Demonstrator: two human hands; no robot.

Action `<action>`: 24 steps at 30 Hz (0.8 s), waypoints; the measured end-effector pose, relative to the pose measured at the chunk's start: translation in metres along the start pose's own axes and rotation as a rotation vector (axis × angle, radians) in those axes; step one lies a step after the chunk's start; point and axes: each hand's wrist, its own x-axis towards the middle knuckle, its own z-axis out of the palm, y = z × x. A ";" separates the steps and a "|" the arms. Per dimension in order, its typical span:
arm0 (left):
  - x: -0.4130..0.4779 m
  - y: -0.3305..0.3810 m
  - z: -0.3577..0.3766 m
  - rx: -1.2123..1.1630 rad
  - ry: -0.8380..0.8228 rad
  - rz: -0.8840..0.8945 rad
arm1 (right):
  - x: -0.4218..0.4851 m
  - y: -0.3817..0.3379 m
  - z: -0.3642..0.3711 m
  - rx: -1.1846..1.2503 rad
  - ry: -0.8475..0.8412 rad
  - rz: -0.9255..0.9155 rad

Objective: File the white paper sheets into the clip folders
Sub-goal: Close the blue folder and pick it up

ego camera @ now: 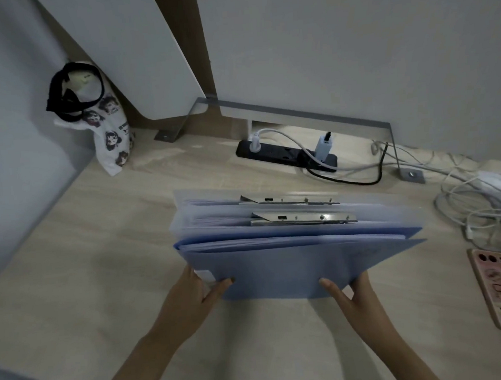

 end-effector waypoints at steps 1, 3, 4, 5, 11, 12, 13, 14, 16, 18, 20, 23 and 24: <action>0.001 -0.002 0.001 0.019 -0.006 0.010 | 0.000 0.004 -0.001 -0.028 -0.021 0.016; 0.001 -0.006 0.003 0.046 0.010 0.028 | 0.001 0.010 -0.003 -0.087 -0.026 0.026; 0.001 -0.005 0.003 0.054 0.021 0.021 | 0.002 0.011 -0.004 -0.110 -0.012 0.025; 0.001 -0.006 0.004 0.068 0.028 0.013 | 0.003 0.011 -0.005 -0.125 0.004 0.026; 0.010 0.000 -0.002 0.010 0.038 0.028 | 0.008 0.002 -0.003 -0.107 0.054 0.081; 0.010 0.003 -0.003 -0.007 0.041 0.039 | 0.008 0.001 -0.003 -0.105 0.055 0.088; 0.012 0.004 -0.006 -0.028 0.037 0.042 | 0.010 -0.001 -0.001 -0.103 0.045 0.089; 0.013 0.005 -0.009 -0.051 0.028 0.044 | 0.012 -0.001 0.002 -0.111 0.028 0.098; 0.020 0.000 -0.020 -0.123 0.002 0.015 | 0.020 -0.006 0.011 -0.152 -0.013 0.099; 0.028 -0.008 -0.029 -0.225 0.010 -0.030 | 0.030 -0.009 0.025 -0.237 -0.066 0.082; 0.038 -0.017 -0.039 -0.340 0.057 -0.100 | 0.042 -0.013 0.045 -0.260 -0.139 0.097; 0.060 -0.034 -0.061 -0.442 0.116 -0.212 | 0.062 -0.024 0.085 -0.178 -0.269 0.225; 0.069 -0.042 -0.071 -0.462 0.108 -0.242 | 0.070 -0.026 0.099 -0.162 -0.300 0.258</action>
